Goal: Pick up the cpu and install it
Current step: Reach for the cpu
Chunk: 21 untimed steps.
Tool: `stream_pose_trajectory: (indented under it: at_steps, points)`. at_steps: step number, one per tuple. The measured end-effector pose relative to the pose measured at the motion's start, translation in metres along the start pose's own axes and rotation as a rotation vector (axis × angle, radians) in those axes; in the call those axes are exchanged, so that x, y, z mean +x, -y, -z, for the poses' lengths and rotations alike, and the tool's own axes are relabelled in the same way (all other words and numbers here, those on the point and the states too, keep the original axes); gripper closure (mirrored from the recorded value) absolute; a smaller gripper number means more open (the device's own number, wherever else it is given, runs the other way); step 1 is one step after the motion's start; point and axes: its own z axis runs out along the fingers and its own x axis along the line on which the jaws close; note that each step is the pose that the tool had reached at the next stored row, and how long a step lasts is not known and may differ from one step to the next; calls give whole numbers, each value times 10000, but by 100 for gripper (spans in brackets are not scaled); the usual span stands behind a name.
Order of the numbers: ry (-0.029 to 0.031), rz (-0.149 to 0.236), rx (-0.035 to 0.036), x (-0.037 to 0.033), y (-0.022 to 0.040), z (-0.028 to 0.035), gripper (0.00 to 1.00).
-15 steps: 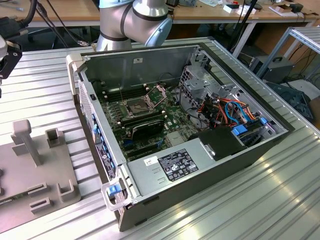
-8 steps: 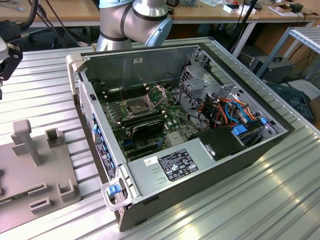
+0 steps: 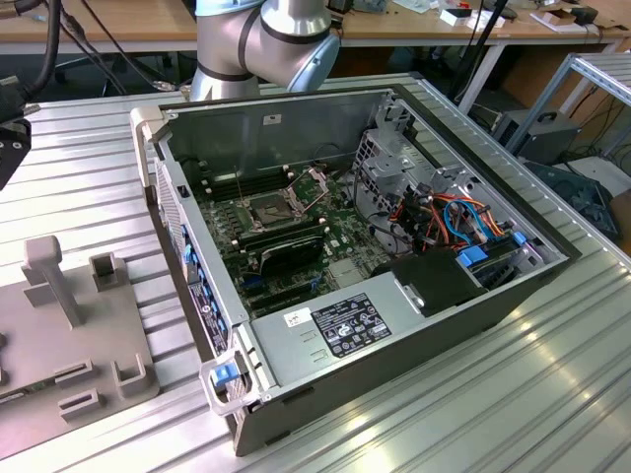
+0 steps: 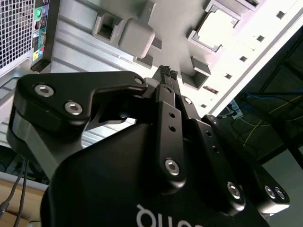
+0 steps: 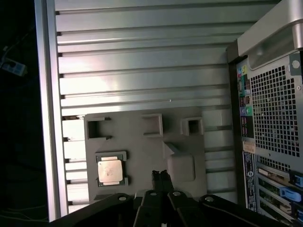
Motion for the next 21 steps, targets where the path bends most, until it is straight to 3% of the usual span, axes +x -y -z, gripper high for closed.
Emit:
stream_pose_trajectory:
  at_steps: [11,21]
  points:
    - [1,-1,-1,75,126,-54,89]
    - [-26,0,2,175,150,-175,89]
